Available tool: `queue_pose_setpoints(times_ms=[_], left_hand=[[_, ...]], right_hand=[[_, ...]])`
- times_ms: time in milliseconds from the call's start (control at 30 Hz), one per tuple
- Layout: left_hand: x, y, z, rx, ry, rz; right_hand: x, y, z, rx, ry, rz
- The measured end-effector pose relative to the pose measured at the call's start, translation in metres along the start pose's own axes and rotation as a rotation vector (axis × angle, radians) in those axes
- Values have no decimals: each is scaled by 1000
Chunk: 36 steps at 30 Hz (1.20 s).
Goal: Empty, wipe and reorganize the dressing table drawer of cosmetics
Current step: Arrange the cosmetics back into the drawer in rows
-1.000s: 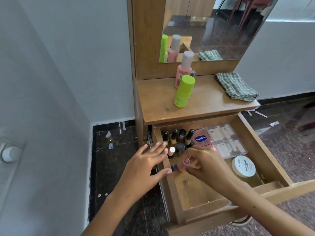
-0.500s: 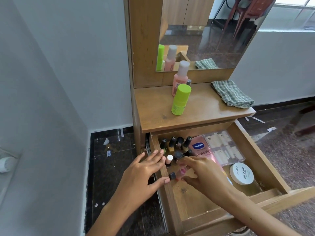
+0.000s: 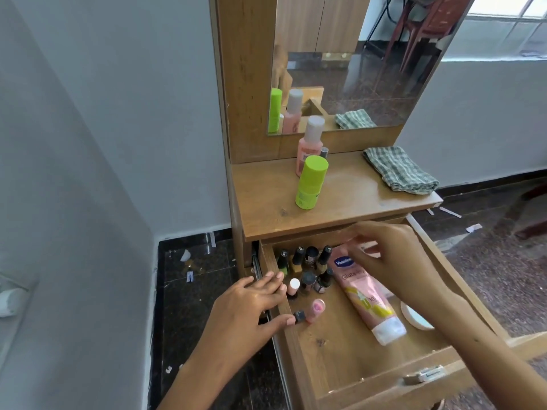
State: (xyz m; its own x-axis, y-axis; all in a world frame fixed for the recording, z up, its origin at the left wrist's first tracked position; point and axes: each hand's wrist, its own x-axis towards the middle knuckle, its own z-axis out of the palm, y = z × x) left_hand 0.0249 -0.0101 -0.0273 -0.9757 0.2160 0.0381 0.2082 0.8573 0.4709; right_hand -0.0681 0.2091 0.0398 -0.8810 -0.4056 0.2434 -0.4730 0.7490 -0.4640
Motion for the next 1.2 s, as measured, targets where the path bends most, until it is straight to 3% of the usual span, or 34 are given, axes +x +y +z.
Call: queue_pose_setpoints(times_ms=[167,300,367,433,667,767,833,933,1067,1200], left_hand=[[16,-5,-7,151,-42,93],[33,-18,0,272,-215,262],[35,-17,-5,237,-509,199],[39,-19,-5,304,-622,239],[37,-19,2,317,-559,214],[26,-13,-3,202,-412,109],[16,-13,-7,253,-361,7],[4,-17,9,214,-151,-39],[-2,-9,10,-19,19,-9],[-5,-6,14,-39,138,-1]], right_hand=[[37,2,13,91,347,-67],[73,8,22,91,446,-208],[88,10,22,33,437,-277],[99,11,24,11,414,-324],[106,15,19,85,456,-309],[88,15,9,112,458,-271],[64,13,0,126,459,-244],[20,11,-12,123,457,-220],[-28,12,-8,119,331,-159],[-55,19,17,179,142,-96]])
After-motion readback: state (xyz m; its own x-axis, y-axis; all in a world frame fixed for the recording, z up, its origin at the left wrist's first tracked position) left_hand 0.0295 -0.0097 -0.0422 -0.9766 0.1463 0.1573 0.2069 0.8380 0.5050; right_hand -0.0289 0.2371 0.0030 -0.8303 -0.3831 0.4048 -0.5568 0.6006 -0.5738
